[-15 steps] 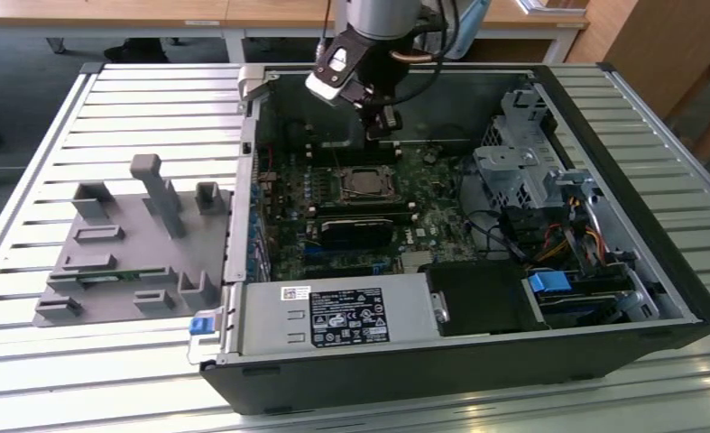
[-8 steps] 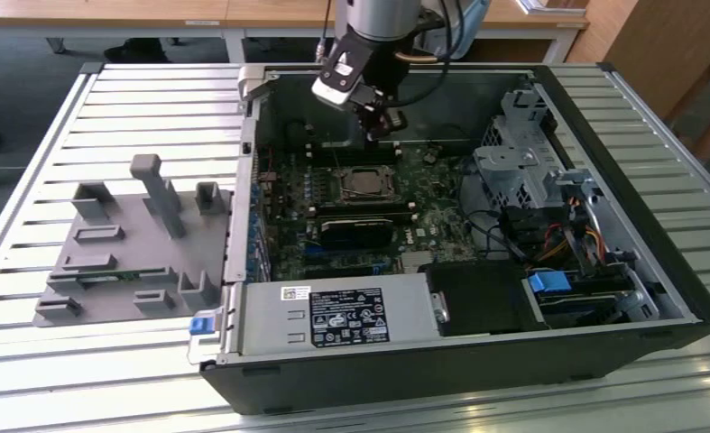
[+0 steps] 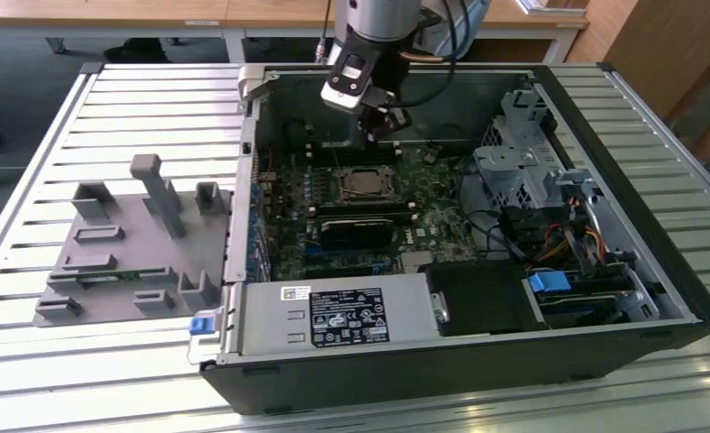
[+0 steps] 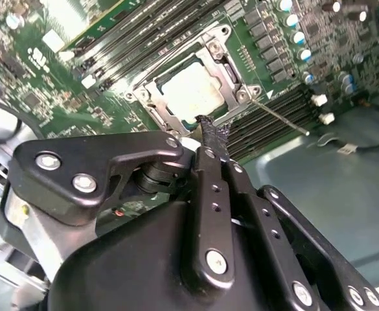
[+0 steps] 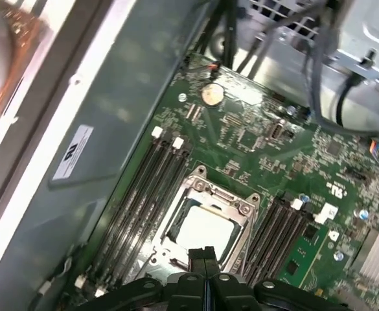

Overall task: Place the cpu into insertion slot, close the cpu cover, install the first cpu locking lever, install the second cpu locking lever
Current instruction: 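Install the first cpu locking lever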

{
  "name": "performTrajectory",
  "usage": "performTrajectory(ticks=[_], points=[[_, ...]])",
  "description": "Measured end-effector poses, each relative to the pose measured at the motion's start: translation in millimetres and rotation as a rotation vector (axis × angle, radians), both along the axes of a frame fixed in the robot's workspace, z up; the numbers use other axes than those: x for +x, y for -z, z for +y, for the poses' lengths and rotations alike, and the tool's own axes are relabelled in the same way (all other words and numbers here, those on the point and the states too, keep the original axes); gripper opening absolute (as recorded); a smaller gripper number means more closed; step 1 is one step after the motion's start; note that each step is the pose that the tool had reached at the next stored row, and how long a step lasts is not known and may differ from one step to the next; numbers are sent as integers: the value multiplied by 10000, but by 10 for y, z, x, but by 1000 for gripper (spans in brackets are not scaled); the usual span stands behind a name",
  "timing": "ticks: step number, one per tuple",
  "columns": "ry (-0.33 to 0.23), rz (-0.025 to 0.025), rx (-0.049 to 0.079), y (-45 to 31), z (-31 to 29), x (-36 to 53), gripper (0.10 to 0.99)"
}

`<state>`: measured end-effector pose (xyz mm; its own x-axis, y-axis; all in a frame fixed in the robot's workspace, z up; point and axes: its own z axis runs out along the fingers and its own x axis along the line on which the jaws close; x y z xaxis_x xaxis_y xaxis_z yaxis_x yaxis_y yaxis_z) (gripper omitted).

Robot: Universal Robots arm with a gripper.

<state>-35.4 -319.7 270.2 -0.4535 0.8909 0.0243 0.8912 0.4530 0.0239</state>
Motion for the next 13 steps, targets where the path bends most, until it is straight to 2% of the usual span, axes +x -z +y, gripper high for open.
performTrajectory(ticks=[13], points=[[-2192,0,0,4,0,0,106]])
